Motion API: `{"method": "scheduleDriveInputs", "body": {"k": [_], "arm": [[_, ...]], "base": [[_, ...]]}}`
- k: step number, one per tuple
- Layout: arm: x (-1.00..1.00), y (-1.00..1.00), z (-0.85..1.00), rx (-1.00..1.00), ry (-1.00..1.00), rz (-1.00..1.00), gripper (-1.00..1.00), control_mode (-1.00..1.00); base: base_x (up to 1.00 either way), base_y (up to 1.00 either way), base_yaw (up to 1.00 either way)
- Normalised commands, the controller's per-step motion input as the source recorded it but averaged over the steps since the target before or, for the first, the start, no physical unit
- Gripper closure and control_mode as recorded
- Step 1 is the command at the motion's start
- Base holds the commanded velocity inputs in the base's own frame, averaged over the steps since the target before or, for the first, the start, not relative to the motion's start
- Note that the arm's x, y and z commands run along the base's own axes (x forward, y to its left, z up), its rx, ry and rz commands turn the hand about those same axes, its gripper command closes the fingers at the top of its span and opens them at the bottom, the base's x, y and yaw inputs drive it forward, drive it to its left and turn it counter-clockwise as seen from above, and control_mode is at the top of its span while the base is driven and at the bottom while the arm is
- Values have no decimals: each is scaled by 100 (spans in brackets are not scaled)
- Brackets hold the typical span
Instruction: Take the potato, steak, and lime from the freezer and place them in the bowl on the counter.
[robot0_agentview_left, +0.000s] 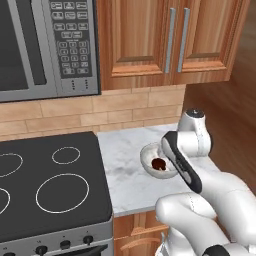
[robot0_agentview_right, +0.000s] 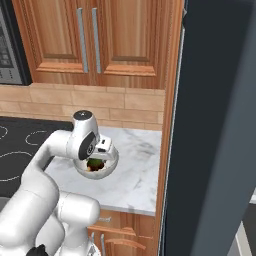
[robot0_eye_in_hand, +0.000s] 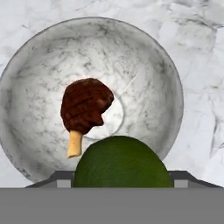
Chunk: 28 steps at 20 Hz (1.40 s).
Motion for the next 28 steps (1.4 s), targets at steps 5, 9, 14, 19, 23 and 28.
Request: {"method": "scheduleDriveInputs", "body": {"k": [5,9,14,19,23,28], "arm": [[48,-3,-34,0,3,0,100,-100],[39,-3,-23,0,1,0,100,-100],[37,-6,-17,0,0,0,100,-100],[31,-4,-20,0,0,0,-100,-100],[16,0,-9,0,0,0,-100,-100],[8,0,-9,0,0,0,-100,-100]], "base": [[0,0,0],[0,0,0],[0,0,0],[0,0,0],[0,0,0],[0,0,0]]}}
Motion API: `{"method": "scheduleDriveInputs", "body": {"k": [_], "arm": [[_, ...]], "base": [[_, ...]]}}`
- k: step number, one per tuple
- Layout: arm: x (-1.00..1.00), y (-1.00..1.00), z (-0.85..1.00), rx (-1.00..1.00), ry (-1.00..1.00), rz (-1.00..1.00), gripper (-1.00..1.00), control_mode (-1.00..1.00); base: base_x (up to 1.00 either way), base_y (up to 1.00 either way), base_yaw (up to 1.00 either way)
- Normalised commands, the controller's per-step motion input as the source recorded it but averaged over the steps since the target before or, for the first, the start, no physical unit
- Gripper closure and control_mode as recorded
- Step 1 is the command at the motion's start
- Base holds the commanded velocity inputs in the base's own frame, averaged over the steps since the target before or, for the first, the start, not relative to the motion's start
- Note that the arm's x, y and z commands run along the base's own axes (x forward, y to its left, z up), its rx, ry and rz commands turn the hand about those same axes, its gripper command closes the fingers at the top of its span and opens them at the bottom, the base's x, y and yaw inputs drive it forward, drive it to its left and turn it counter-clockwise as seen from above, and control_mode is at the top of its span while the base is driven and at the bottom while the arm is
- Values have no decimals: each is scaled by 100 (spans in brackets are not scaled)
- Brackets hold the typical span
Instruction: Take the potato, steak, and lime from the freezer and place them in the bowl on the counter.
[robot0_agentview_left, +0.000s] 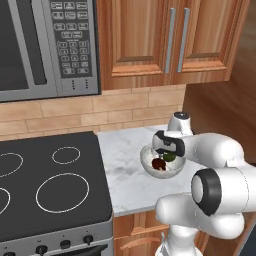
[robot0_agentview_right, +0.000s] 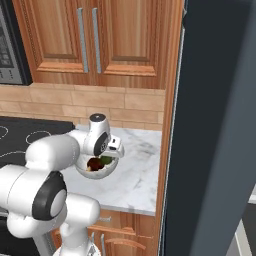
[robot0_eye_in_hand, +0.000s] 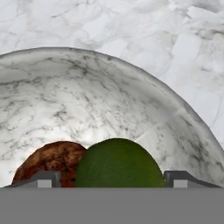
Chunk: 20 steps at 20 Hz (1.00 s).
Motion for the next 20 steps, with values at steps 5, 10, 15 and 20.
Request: {"method": "scheduleDriveInputs", "body": {"k": [5,10,15,20], "arm": [[1,0,-3,0,0,0,-100,-100],[-27,0,6,0,-5,0,-100,-100],[-49,0,17,0,-9,0,-100,-100],[-45,0,28,0,-8,0,-100,-100]], "base": [[0,0,0],[0,0,0],[0,0,0],[0,0,0]]}}
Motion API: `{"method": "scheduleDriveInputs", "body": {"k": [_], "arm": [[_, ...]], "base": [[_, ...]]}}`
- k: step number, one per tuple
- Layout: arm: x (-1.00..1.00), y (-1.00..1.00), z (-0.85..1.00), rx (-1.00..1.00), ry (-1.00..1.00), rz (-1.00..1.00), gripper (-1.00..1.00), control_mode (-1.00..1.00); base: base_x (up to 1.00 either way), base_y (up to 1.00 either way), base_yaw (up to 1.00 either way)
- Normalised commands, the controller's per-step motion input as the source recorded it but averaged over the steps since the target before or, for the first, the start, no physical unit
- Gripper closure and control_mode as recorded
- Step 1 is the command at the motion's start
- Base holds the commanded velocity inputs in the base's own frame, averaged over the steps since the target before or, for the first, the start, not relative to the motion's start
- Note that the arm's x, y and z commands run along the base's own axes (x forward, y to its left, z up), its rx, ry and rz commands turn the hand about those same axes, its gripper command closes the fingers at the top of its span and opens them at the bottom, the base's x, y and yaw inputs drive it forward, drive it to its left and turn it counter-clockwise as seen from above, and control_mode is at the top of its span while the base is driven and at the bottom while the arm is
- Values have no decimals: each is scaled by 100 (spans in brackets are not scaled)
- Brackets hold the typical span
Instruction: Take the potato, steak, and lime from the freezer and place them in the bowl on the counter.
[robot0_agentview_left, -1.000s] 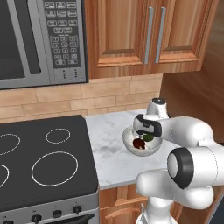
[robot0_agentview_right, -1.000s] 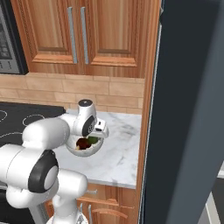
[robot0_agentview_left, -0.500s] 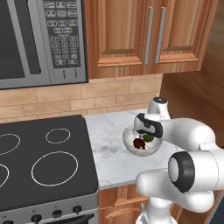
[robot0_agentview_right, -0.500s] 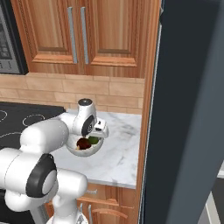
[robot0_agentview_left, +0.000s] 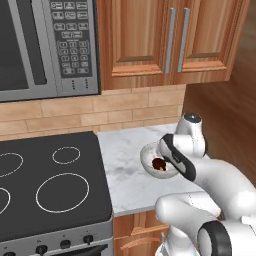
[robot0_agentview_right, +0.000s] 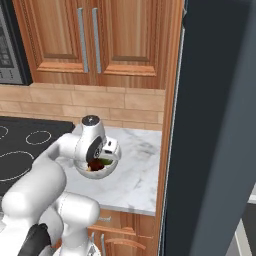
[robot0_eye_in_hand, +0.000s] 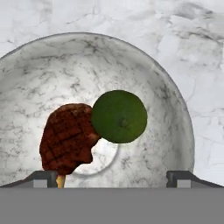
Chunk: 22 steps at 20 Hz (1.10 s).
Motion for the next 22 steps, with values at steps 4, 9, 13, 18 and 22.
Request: {"method": "scheduleDriveInputs", "body": {"k": [4,9,13,18,22], "arm": [[-41,0,34,0,-6,0,-100,-100],[-33,6,46,0,-2,0,-100,-100],[-35,16,47,0,0,0,-100,-100],[-36,20,47,0,0,0,-100,-100],[-48,14,29,0,0,0,-100,-100]], "base": [[0,0,0],[0,0,0],[0,0,0],[0,0,0],[0,0,0]]}}
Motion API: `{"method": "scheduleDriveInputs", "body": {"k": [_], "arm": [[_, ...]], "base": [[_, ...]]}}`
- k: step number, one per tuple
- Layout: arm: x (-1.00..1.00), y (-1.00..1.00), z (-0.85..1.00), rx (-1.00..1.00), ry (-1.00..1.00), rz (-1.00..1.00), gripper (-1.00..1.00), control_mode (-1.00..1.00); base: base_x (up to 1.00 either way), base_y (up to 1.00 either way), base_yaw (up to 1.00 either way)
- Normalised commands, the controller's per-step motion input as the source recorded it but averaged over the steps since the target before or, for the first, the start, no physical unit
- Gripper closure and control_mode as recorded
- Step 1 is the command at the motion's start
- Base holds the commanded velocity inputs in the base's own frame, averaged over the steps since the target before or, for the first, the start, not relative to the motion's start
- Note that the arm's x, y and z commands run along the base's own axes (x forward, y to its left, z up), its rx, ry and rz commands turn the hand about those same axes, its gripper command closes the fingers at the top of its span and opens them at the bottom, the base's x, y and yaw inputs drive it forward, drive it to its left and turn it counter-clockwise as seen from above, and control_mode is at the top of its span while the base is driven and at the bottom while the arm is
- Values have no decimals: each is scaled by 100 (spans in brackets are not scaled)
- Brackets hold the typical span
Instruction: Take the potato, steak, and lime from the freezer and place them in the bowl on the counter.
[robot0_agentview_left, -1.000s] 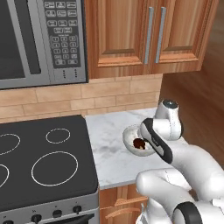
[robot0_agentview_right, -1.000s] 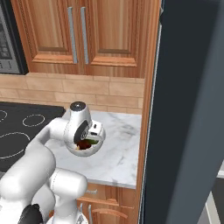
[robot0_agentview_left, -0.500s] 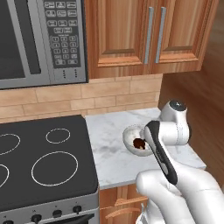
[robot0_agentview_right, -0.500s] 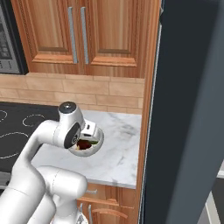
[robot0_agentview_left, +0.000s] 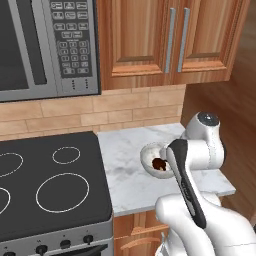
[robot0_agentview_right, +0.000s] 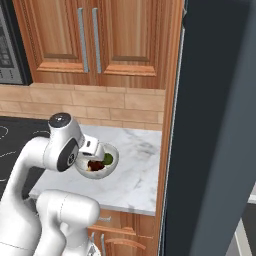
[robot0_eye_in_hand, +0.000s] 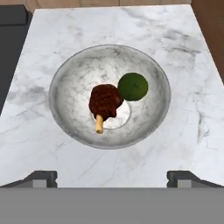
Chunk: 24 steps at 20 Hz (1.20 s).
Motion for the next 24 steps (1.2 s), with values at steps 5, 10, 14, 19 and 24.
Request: {"method": "scheduleDriveInputs", "body": {"k": [5,10,14,19,24], "arm": [[-57,3,22,0,-1,0,-100,-100],[-53,0,27,0,-1,0,-100,-100],[-52,0,19,0,-2,0,-100,-100],[-32,0,26,0,-6,0,-100,-100],[-24,0,41,0,-9,0,-100,-100]], "base": [[0,0,0],[0,0,0],[0,0,0],[0,0,0],[0,0,0]]}}
